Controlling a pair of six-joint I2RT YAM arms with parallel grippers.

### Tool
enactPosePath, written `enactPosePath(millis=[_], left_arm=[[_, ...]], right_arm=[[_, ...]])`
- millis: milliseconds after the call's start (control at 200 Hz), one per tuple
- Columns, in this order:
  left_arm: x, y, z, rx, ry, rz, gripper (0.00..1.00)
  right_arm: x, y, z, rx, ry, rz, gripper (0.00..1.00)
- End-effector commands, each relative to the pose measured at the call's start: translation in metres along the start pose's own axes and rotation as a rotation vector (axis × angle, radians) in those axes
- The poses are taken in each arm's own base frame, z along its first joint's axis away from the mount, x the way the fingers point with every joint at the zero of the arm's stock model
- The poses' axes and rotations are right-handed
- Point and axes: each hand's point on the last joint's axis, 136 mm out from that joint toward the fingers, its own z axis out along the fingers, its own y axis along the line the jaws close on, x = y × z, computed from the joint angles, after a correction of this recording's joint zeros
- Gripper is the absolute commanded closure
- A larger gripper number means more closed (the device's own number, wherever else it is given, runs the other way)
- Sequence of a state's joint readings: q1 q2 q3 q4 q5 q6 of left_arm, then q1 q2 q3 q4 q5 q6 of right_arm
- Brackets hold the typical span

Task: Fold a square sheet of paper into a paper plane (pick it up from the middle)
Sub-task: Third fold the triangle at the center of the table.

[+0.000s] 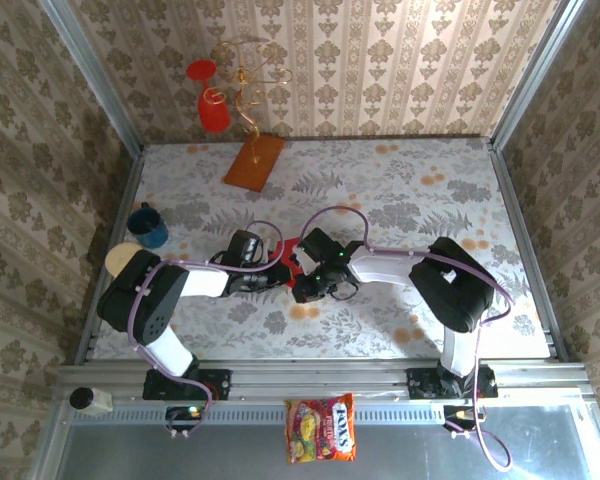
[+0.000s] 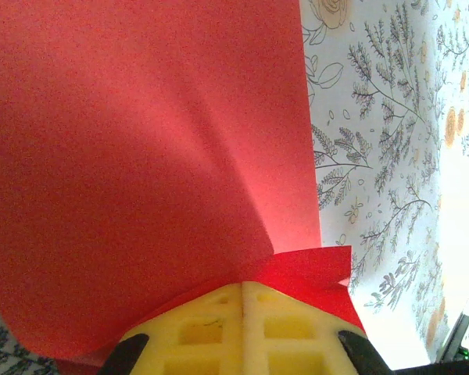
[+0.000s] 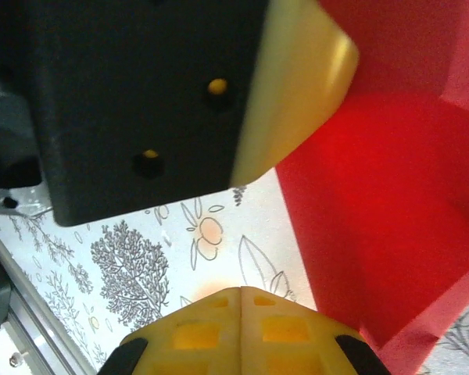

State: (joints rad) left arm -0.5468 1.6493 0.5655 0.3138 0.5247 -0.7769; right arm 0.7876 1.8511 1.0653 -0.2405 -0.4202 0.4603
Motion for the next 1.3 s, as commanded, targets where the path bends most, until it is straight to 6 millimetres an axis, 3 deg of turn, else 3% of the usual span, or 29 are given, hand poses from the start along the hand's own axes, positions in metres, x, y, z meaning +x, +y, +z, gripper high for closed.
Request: enactPosePath(millis=[0,630,980,1295], left_arm=[[0.012,0.035,0.006,-0.116,0.032,-0.036,1.0],[0.011,0.034,0.006,-0.114,0.03,-0.035,1.0],[0.01,0.034,0.006,-0.114,0.029,-0.035,1.0],[0.011,0.035,0.006,-0.118,0.029,-0.04,1.0]], right_arm=[[-0.005,-0.008,-0.001,-0.002,-0.008,0.02,1.0],[0.007,-0.019,-0.001,-0.084,0.001,0.104,1.0],[0.023,-0.05,0.003,-0.057,0.009,0.218,1.0],[-0.005,-0.016,-0.03,-0.135,-0.078,0.147,1.0]])
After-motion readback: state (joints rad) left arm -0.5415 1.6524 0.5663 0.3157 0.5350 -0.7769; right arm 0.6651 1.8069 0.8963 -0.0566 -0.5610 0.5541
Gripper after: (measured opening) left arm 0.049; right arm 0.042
